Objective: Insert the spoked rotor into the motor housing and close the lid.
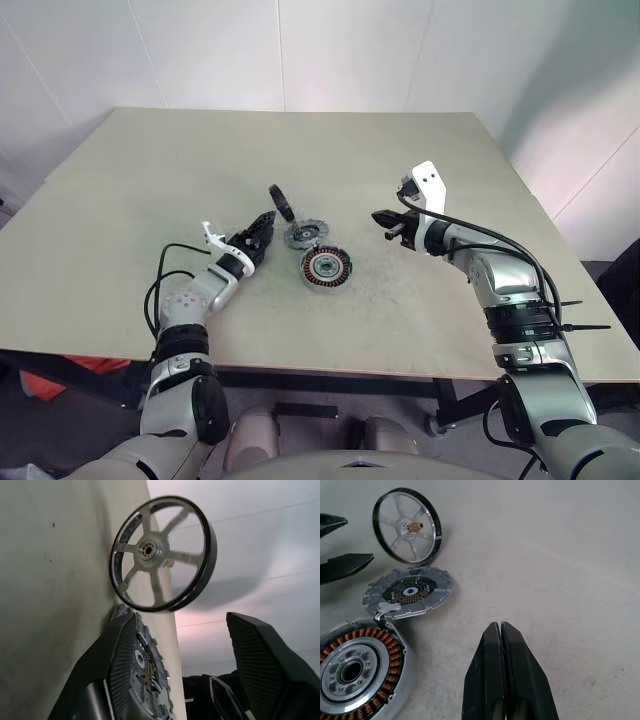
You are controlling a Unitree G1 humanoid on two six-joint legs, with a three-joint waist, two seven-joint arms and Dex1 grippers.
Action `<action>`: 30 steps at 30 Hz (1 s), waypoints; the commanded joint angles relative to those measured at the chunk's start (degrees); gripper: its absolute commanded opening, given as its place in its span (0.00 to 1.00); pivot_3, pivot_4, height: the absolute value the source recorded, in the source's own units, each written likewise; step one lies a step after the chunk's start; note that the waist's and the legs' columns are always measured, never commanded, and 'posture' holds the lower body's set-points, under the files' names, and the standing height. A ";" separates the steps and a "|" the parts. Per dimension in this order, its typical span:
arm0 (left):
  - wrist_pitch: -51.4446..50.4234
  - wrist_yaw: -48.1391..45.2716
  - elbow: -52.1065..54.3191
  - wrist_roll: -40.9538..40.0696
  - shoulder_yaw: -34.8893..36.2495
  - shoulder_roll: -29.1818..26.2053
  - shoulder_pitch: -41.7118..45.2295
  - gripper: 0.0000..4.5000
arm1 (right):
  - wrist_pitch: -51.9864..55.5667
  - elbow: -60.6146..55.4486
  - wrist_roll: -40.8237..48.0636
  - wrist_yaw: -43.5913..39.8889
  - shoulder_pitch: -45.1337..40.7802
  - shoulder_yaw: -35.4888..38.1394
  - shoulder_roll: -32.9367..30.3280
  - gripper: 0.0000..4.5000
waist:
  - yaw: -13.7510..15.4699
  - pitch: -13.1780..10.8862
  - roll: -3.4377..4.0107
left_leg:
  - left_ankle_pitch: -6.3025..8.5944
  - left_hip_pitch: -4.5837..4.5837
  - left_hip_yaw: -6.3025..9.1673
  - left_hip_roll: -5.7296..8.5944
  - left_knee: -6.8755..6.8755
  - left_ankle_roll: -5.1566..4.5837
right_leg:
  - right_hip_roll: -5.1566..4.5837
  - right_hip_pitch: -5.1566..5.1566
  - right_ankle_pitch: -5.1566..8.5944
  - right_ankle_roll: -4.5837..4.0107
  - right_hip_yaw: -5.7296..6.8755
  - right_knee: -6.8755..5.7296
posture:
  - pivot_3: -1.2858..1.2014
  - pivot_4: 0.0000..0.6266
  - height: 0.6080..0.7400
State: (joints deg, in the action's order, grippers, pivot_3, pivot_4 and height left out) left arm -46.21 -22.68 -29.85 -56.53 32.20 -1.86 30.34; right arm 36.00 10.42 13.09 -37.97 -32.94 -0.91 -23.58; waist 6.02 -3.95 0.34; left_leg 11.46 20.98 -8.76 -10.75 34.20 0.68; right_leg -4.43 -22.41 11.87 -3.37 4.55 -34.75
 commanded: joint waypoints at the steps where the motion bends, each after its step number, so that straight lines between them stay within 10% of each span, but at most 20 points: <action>1: 0.08 -0.33 4.27 -2.43 1.03 -0.45 -0.31 0.63 | -1.22 -0.89 0.02 -0.24 -1.48 0.10 -0.40 0.00 | -0.07 0.00 0.00 | 0.00 0.01 0.00 0.00 0.00 0.00 | 0.00 -0.01 0.00 0.00 0.00 0.00 | 0.52 0.00 1.00; 30: 22.31 7.68 -23.73 9.04 2.81 -4.33 14.62 0.63 | -2.01 -0.09 -1.14 -0.28 -1.46 0.05 -0.66 0.00 | 0.40 0.00 0.00 | -0.05 -0.07 0.04 0.05 0.00 0.07 | 0.00 0.09 -0.01 0.03 0.00 -0.01 | 0.52 0.00 1.00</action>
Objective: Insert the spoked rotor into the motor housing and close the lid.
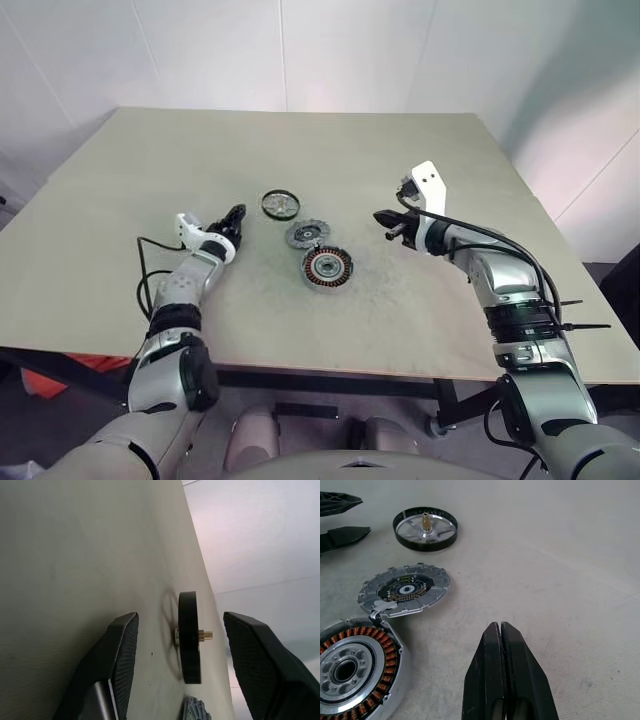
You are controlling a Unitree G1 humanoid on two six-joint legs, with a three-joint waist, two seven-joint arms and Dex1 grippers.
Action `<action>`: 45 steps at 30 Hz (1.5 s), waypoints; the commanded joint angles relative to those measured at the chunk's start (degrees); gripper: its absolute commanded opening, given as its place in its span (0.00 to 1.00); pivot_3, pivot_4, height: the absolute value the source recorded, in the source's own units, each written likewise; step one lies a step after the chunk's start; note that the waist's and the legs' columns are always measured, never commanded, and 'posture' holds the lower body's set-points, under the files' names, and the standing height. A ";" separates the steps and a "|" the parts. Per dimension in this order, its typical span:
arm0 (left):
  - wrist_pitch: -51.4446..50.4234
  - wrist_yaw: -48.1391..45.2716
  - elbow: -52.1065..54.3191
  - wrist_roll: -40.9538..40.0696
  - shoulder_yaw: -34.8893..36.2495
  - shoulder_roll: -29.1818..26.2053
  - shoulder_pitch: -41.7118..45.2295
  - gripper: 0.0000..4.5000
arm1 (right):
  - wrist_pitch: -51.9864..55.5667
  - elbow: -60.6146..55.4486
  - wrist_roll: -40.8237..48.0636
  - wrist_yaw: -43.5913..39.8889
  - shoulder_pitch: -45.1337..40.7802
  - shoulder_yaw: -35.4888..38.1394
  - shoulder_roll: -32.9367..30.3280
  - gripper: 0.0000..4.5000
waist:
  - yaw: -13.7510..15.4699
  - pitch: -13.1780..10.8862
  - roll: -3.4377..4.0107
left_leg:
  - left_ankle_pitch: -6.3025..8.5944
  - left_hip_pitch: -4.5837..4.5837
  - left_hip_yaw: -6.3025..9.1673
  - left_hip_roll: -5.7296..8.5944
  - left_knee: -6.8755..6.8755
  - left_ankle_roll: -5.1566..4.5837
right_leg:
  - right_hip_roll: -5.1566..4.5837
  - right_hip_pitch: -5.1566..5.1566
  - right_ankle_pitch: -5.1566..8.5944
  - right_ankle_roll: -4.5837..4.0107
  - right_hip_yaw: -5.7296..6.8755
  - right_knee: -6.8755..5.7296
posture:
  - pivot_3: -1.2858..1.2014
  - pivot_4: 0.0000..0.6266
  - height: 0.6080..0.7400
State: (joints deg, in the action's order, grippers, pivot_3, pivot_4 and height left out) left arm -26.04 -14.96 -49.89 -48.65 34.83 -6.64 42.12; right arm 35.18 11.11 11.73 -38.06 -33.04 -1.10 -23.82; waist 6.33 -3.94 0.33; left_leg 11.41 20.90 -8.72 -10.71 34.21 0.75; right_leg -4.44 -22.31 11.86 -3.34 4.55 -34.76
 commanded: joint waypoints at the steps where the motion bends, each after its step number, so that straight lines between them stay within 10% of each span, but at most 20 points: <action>1: 2.87 -0.05 -5.42 1.42 0.34 0.57 3.84 0.63 | -1.16 -0.91 0.18 -0.11 -1.23 0.35 -0.45 0.00 | 0.25 0.00 0.00 | -0.06 0.00 0.00 0.00 0.00 0.10 | 0.00 0.00 0.00 0.00 0.00 0.00 | 0.52 0.00 1.00; 29: 9.72 1.08 -23.45 6.34 4.18 5.41 19.24 0.63 | 0.30 -4.81 1.46 2.47 1.59 2.90 -0.42 0.00 | 2.34 0.00 0.00 | -0.10 0.19 0.01 0.06 -0.01 0.16 | -0.07 -0.17 -0.01 0.04 0.01 -0.01 | 0.52 0.00 1.00; 37: 10.22 1.78 -23.68 7.05 4.60 5.29 19.24 0.11 | 0.31 -4.97 1.50 3.40 1.48 3.10 -0.44 0.00 | 2.34 -0.01 -0.01 | -0.10 0.20 0.01 0.06 -0.01 0.15 | -0.07 -0.19 -0.01 0.04 0.01 0.00 | 0.52 0.00 1.00; 45: 11.01 1.26 -23.39 7.91 4.75 5.01 18.90 0.08 | -0.20 -4.21 1.09 3.63 1.11 2.70 -0.49 0.00 | 2.34 -0.01 -0.01 | -0.10 0.20 0.01 0.06 -0.01 0.15 | -0.07 -0.19 -0.01 0.04 0.02 0.00 | 0.52 0.00 1.00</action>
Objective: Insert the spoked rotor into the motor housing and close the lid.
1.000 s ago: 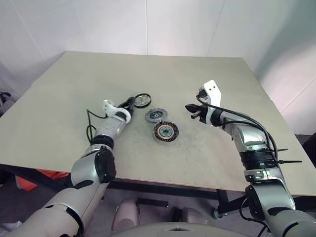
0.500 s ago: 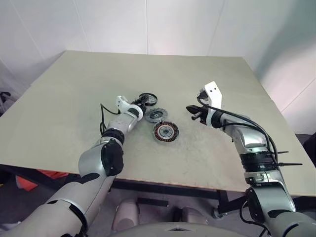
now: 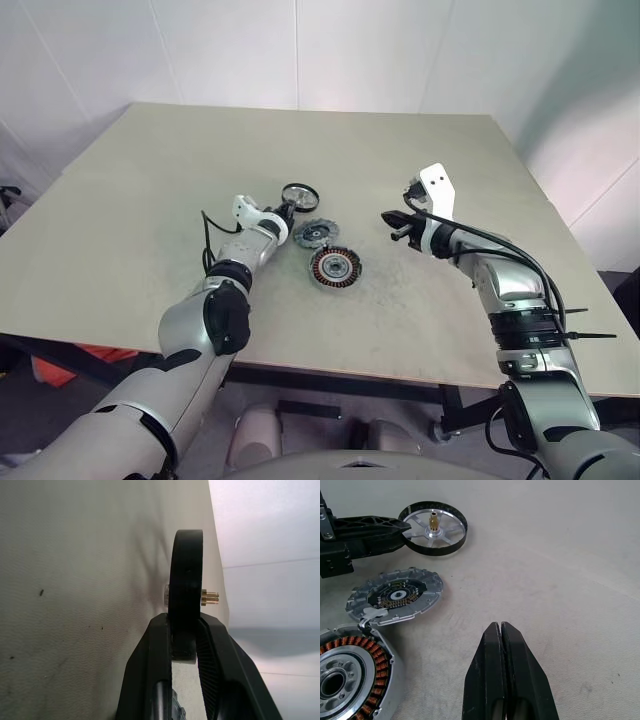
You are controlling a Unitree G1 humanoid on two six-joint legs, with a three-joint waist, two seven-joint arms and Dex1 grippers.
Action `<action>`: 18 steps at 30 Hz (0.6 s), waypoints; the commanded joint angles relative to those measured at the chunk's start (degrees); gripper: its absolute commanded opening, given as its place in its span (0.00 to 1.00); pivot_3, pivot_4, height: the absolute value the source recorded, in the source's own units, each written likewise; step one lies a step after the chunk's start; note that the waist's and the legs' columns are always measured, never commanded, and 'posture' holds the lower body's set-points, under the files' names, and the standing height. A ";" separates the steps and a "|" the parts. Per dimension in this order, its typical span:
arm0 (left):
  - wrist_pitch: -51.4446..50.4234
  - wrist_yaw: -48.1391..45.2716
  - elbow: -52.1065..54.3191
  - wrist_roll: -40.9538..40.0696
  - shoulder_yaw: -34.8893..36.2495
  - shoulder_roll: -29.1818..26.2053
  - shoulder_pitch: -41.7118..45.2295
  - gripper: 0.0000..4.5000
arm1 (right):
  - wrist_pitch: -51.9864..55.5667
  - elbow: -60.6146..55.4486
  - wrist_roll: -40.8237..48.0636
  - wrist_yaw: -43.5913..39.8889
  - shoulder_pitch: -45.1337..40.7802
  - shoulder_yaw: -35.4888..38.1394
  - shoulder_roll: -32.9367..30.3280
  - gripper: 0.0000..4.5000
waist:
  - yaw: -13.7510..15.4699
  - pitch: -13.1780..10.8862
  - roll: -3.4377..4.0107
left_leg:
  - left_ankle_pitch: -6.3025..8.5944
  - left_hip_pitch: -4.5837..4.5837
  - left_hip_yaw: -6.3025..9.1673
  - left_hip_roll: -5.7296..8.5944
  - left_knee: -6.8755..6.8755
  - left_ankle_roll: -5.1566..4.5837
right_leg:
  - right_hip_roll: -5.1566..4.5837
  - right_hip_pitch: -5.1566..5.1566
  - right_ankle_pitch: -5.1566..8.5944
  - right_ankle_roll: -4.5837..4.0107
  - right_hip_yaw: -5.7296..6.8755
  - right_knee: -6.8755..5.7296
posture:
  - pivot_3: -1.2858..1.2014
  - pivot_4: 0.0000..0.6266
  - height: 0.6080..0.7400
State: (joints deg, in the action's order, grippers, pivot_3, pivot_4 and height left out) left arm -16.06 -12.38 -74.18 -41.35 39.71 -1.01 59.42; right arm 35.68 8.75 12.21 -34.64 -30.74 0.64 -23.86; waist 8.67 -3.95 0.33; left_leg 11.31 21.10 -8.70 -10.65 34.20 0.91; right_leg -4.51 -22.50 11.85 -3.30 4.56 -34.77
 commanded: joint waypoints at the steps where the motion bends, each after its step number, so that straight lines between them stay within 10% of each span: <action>1: 1.79 -1.81 1.10 1.24 -0.62 -0.74 1.50 0.08 | -0.81 -1.67 0.53 0.25 -1.27 0.96 -0.47 0.00 | 0.00 0.00 0.00 | 0.00 0.00 0.00 0.00 0.00 0.00 | 0.00 0.00 0.00 0.00 0.00 0.00 | 0.52 0.00 1.00; 9: 10.19 -12.95 6.69 14.18 -13.55 -3.81 0.66 0.08 | -2.18 -0.21 0.08 0.91 -0.78 1.83 -1.32 0.00 | 0.01 -0.01 -0.01 | 0.00 0.00 0.00 -0.01 -0.01 0.00 | 0.00 -0.01 0.00 0.01 0.00 0.01 | 0.52 0.00 1.00; 13: 20.82 -23.30 20.65 30.96 -32.63 -8.05 -6.90 0.08 | -4.44 3.51 -0.73 1.75 -0.83 3.43 -3.31 0.00 | -0.03 -0.01 -0.01 | 0.00 0.00 0.01 -0.02 -0.06 0.00 | -0.02 -0.01 0.01 0.02 0.00 0.03 | 0.52 0.00 1.00; 18: 21.26 -30.54 39.33 33.58 -39.38 -13.36 -16.19 0.08 | -6.78 11.00 0.58 4.41 -2.79 9.06 -5.59 0.00 | -0.14 -0.01 0.01 | 0.00 0.04 -0.05 -0.04 -0.06 0.01 | -0.02 -0.08 0.04 0.03 -0.01 -0.06 | 0.52 0.00 1.00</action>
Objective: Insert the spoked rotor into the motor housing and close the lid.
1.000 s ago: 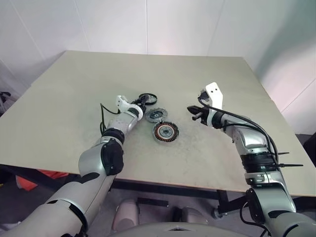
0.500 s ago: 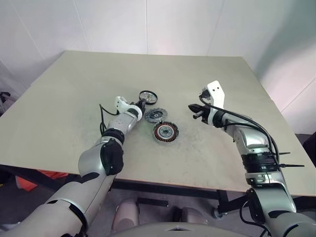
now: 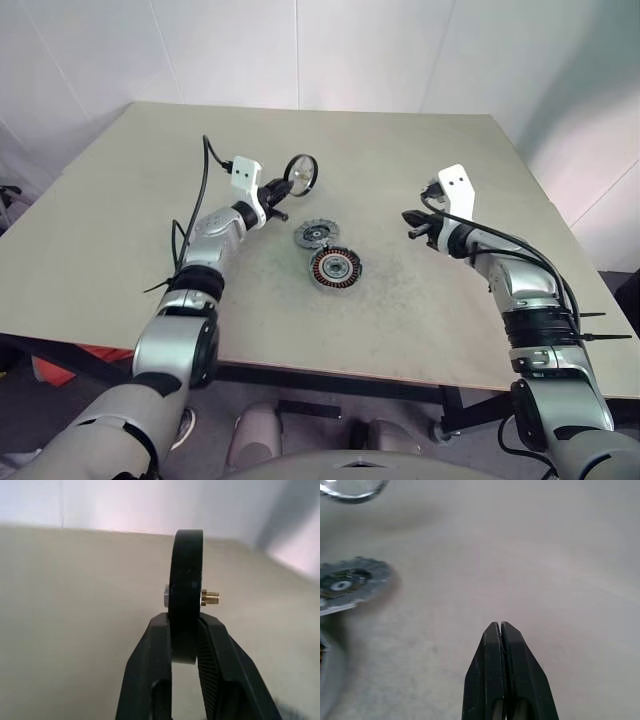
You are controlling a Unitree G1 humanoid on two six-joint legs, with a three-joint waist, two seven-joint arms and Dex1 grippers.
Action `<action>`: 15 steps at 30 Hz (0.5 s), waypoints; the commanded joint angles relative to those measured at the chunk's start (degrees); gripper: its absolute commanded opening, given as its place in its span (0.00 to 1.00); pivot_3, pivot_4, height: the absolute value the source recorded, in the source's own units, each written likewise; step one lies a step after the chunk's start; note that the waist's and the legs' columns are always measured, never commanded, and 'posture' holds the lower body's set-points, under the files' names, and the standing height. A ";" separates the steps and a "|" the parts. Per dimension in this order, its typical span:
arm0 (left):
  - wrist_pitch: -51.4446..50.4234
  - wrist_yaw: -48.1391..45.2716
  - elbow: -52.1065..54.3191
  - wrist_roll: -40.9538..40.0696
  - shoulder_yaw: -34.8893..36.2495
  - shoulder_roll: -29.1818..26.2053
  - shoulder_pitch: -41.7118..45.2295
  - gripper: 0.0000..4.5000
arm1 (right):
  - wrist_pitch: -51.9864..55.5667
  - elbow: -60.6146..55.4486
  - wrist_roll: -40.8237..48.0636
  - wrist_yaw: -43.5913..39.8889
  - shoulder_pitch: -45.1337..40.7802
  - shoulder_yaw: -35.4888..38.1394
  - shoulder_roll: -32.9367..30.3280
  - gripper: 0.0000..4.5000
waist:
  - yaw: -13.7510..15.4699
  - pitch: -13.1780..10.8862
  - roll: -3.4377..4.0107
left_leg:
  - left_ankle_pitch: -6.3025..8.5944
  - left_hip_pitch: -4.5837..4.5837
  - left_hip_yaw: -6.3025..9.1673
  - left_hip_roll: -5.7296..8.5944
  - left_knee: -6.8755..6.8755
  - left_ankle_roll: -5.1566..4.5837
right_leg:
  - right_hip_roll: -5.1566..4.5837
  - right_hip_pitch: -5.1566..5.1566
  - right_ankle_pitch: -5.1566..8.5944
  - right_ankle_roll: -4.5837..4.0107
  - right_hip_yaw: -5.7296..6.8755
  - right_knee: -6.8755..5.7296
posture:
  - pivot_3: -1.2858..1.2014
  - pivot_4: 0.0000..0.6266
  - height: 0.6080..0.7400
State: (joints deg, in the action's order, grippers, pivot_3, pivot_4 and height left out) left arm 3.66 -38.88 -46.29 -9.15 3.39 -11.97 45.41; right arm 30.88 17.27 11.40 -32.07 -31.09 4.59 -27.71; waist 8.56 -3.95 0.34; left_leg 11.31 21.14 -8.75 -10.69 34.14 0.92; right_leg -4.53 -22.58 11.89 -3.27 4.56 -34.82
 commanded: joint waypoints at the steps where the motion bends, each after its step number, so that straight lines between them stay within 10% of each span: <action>1: 1.74 -4.74 14.42 1.92 -3.97 -3.26 -3.57 0.08 | -2.13 3.91 1.83 2.38 -2.94 6.39 -2.03 0.00 | -0.09 -0.01 0.01 | 0.00 0.00 0.00 -0.01 0.00 0.00 | 0.00 0.00 0.00 -0.01 0.00 -0.02 | 0.52 0.00 1.00; 7: 7.53 -6.61 29.30 7.96 -9.30 -9.88 -9.54 0.08 | -4.86 10.39 1.22 3.69 -2.67 9.46 -3.62 0.00 | -0.36 -0.02 0.06 | -0.05 -0.06 -0.04 -0.07 0.02 0.09 | 0.02 -0.03 0.00 -0.03 0.00 -0.15 | 0.52 0.00 1.00; 15: 32.22 -4.06 23.23 22.71 -17.99 -16.41 -5.79 0.08 | -8.74 16.64 1.46 6.05 -3.93 10.50 -2.19 0.00 | -1.29 0.02 0.26 | -0.07 -0.07 -0.04 -0.05 0.07 0.11 | 0.03 -0.03 0.00 -0.02 -0.01 -0.22 | 0.52 0.00 1.00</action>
State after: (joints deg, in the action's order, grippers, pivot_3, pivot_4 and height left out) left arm 30.43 -44.68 -21.52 10.89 -13.84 -27.43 37.51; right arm 24.06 34.14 12.06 -26.62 -33.08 13.41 -29.81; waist 7.27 -3.93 0.59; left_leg 11.24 21.07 -8.79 -10.73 34.21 1.04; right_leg -4.50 -22.63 11.89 -3.29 4.54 -35.07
